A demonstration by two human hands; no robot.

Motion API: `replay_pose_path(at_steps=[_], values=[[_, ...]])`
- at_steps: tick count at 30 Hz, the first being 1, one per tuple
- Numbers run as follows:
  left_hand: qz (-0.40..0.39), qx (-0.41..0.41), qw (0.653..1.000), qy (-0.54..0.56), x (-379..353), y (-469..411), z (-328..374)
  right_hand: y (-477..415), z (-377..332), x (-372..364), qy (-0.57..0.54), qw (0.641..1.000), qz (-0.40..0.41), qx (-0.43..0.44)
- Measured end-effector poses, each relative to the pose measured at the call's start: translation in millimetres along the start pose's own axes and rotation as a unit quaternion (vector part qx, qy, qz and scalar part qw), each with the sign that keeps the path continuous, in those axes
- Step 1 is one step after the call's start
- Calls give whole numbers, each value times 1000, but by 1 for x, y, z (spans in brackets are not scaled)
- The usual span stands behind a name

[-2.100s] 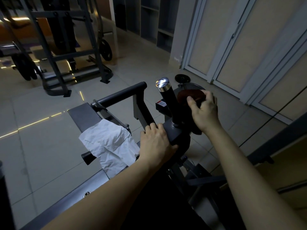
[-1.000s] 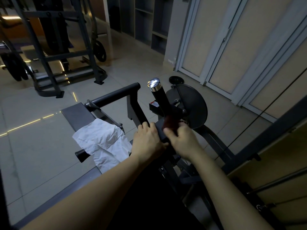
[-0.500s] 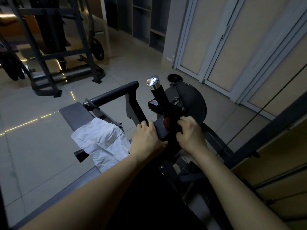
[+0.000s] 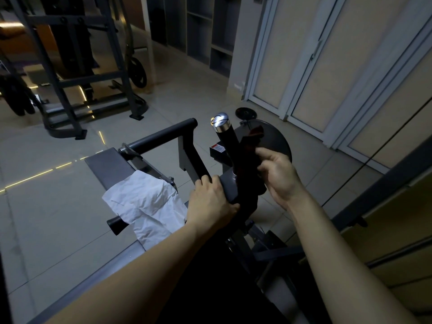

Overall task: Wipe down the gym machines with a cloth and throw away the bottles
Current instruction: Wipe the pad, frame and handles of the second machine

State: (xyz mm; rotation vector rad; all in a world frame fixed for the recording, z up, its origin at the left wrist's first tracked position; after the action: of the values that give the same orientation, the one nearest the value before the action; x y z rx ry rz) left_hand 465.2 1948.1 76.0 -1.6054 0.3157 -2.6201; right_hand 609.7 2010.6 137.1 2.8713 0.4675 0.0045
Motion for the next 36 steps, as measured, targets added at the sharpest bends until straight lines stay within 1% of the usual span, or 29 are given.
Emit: replay_pose_path(at_steps=[2,5,7,9,11,13,14,16,17,19,20,21,22,23,24,25,26,27,28,29,30,31,32,33,34,35,36], values=[[5,1,1000,-1,0,1,0,-3,-1,4,108,994,-20,16],[-1,0,1000,-1,0,-1,0,-18,1,1,226,972,-45,36],[-1,0,1000,-2,0,-1,0,-31,2,-2,294,954,-29,44],[4,-2,1000,-7,-1,-1,1,-44,5,-7,337,939,-10,60],[11,1,1000,-12,-2,-2,1,-51,10,-14,323,941,7,98],[11,4,1000,-16,-4,-2,1,-54,16,-19,262,956,31,129],[11,5,1000,-17,-4,-2,1,-56,18,-21,232,964,37,128],[8,5,1000,-18,-4,-3,0,-61,17,-23,193,978,7,78],[3,6,1000,-18,-5,-4,-1,-64,15,-23,192,980,-33,31],[-11,7,1000,-14,-6,-4,-2,-67,9,-22,224,963,-139,-61],[-15,6,1000,-11,-6,-5,-2,-66,7,-21,238,951,-178,-92],[-17,4,1000,-8,-5,-5,-2,-64,6,-20,237,945,-197,-110],[-17,4,1000,-7,-4,-5,-1,-63,7,-21,225,949,-192,-110],[-18,7,1000,-8,-4,-4,-2,-63,9,-23,205,962,-161,-81],[-20,10,1000,-10,-4,-4,-1,-61,12,-23,188,977,-101,-27],[-22,14,1000,-12,-4,-3,-1,-58,17,-23,176,984,-24,29],[-19,14,1000,-13,-3,-3,0,-54,22,-23,175,980,60,75],[-14,14,1000,-12,-4,-3,1,-49,28,-26,184,967,142,102],[-8,12,1000,-9,-3,-3,1,-43,32,-31,203,948,220,109],[-9,12,1000,-5,-3,-3,1,-39,36,-36,218,928,281,108],[-12,12,1000,-1,-4,-4,0,-35,38,-40,223,916,315,110],[-17,13,1000,1,-4,-4,-1,-35,38,-42,221,913,320,120],[-19,12,1000,-1,-5,-4,-1,-38,36,-39,219,922,293,130],[-19,11,1000,-6,-5,-4,-1,-45,32,-34,213,940,232,131],[-19,10,1000,-11,-4,-4,-1,-54,26,-28,214,960,140,112],[-19,10,1000,-14,-4,-4,0,-62,20,-23,220,972,35,73],[-18,10,1000,-13,-4,-4,0,-65,11,-22,230,971,-64,14]])
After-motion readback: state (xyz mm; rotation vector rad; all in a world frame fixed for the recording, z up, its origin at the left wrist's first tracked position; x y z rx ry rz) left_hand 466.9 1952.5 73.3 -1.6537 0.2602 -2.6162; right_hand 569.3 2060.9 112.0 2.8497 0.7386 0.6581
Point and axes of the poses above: each hand's wrist, its own y-axis away from the middle knuckle, its own x-axis out of the back of the hand, z = x × y, the point moved 5 cm from there along -y, towards the middle knuckle, and after that the axes turned 14 degrees about -x, right-handed, at the moved point
